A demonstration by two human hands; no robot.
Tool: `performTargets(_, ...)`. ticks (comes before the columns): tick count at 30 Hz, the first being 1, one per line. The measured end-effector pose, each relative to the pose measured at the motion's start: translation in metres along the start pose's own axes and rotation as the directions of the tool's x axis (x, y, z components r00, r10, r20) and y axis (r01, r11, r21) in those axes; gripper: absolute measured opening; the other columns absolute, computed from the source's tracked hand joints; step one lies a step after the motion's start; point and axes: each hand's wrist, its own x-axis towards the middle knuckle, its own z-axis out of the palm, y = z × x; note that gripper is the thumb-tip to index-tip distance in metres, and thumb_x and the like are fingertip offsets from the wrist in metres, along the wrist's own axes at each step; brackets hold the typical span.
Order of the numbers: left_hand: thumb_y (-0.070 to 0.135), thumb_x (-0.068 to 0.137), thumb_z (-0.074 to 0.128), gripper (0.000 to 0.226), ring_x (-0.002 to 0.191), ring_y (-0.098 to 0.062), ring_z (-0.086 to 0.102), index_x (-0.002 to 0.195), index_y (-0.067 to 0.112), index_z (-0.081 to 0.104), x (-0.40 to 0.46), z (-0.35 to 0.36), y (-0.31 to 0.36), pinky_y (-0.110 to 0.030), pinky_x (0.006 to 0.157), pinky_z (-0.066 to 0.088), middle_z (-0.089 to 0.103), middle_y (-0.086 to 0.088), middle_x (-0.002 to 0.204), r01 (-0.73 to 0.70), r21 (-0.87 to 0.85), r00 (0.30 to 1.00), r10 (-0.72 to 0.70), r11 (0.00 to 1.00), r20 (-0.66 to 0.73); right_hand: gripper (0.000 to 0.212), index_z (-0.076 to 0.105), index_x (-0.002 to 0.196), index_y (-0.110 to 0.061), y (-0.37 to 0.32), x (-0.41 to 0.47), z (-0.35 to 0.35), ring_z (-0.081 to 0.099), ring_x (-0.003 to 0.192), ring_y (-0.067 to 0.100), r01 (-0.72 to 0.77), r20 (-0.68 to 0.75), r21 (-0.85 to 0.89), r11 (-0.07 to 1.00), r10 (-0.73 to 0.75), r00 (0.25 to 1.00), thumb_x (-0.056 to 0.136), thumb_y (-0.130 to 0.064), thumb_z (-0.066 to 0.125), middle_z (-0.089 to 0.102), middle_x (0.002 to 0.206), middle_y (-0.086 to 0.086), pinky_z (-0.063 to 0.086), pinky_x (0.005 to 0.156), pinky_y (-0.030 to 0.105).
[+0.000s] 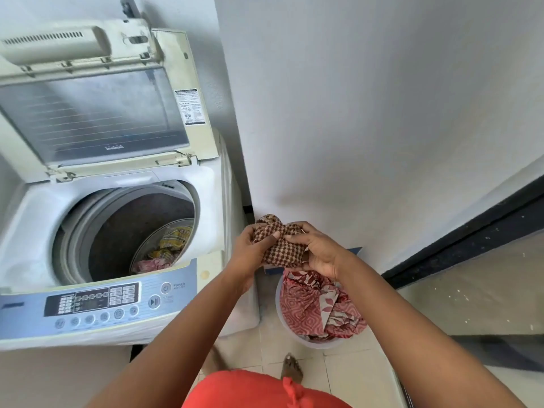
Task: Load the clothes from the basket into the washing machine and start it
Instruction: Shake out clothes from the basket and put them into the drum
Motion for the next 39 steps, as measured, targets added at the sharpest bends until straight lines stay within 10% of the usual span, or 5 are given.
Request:
performTargets(15,0.002,0.092,0.058,0.023,0.082,-0.02,0.064,0.114,0.01,0.056,0.027,-0.197,0.065,-0.034,0.066,0.056,0.066,-0.013,0.098,-0.055,-0.085,0.98,0.037,0.995,-0.196,0.022,0.059,0.112,-0.026,-0.014,0.09,0.205,0.064,0.093,0.021,0.158,0.048,-0.264,0.952,-0.15,0.987,0.093,-0.017,0.065,0.064,0.109,0.003,0.058,0.076,0.043)
performTargets(20,0.008,0.093,0.061,0.026,0.104,-0.033,0.065,0.117,0.011,0.053,0.049,-0.265,0.062,-0.053,0.093,0.055,0.064,-0.022,0.115,0.068,-0.083,0.974,-0.085,0.994,-0.209,0.028,0.053,0.118,-0.03,0.003,0.135,0.259,0.064,0.103,0.027,0.094,0.009,-0.473,0.876,-0.103,0.995,0.092,-0.035,0.063,0.062,0.118,0.006,0.06,0.08,0.051)
performTargets(29,-0.003,0.089,0.059,0.041,0.101,-0.027,0.061,0.124,0.014,0.046,0.082,-0.344,0.045,-0.045,0.089,0.054,0.058,-0.018,0.119,0.299,0.126,0.935,-0.264,0.946,-0.237,0.054,0.041,0.141,-0.028,0.047,0.194,0.311,0.056,0.12,0.027,-0.038,-0.045,-0.758,0.652,0.006,0.999,0.091,-0.039,0.058,0.054,0.139,0.007,0.048,0.102,0.048)
performTargets(35,0.005,0.087,0.061,0.055,0.116,-0.032,0.051,0.135,0.02,0.04,0.095,-0.381,0.034,-0.045,0.1,0.047,0.049,-0.015,0.126,0.471,0.271,0.881,-0.432,0.839,-0.194,0.052,0.037,0.145,-0.022,0.067,0.222,0.331,0.061,0.1,0.024,-0.096,-0.039,-0.835,0.542,0.116,0.992,0.096,-0.021,0.055,0.056,0.13,0.011,0.051,0.083,0.035)
performTargets(39,0.007,0.083,0.06,0.059,0.106,-0.027,0.051,0.138,0.015,0.041,0.097,-0.38,0.03,-0.032,0.075,0.04,0.047,-0.015,0.124,0.497,0.362,0.867,-0.469,0.789,-0.169,0.05,0.04,0.144,-0.022,0.072,0.232,0.326,0.059,0.089,0.022,-0.08,-0.035,-0.909,0.41,0.116,0.993,0.096,-0.016,0.052,0.055,0.128,0.012,0.04,0.058,0.026)
